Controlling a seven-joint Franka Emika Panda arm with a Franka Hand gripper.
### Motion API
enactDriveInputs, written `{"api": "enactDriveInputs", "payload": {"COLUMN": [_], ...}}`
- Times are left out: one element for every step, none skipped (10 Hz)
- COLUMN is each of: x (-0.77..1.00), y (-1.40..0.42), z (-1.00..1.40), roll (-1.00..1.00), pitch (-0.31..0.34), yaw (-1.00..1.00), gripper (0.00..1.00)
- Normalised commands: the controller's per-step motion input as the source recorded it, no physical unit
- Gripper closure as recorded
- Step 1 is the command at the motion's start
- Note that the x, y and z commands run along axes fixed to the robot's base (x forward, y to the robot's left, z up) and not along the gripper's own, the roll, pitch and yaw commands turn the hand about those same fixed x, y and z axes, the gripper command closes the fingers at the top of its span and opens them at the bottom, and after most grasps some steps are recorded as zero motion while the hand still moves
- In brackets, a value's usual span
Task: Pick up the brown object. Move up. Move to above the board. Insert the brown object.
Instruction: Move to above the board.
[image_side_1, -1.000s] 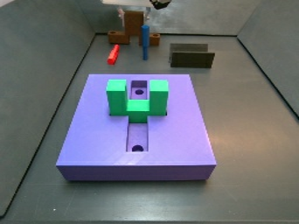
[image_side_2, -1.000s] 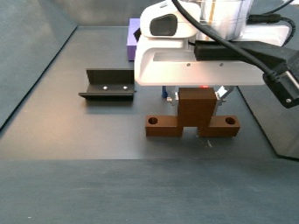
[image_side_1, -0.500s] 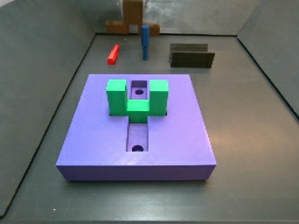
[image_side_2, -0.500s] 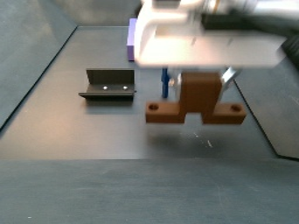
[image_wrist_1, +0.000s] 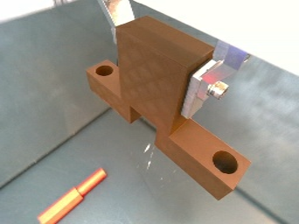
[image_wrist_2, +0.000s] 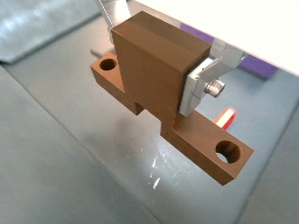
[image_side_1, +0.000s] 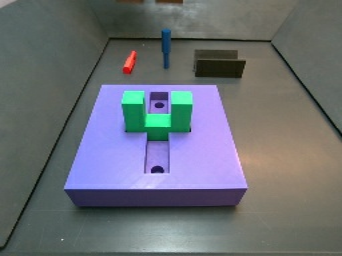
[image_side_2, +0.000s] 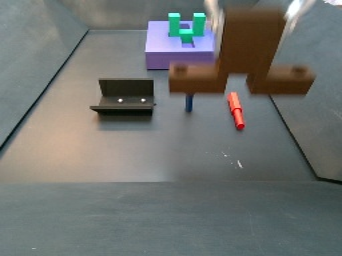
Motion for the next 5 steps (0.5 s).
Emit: {"api": "enactDriveInputs", "payload": {"x": [0.04, 0.01, 0.02, 0.03, 0.16], "y": [0.01, 0.00, 0.00, 0.01, -1.40], "z": [1.40, 0.80, 0.51, 0.18, 0.15], "roll": [-0.01, 0.00, 0.02, 0.00, -0.11], "pitch": [0.053, 0.084, 0.070, 0.051, 0.183], "yaw": [0.00, -0.01, 0.00, 0.01, 0.10], "gripper": [1.00, 1.00, 1.00, 1.00, 1.00]}}
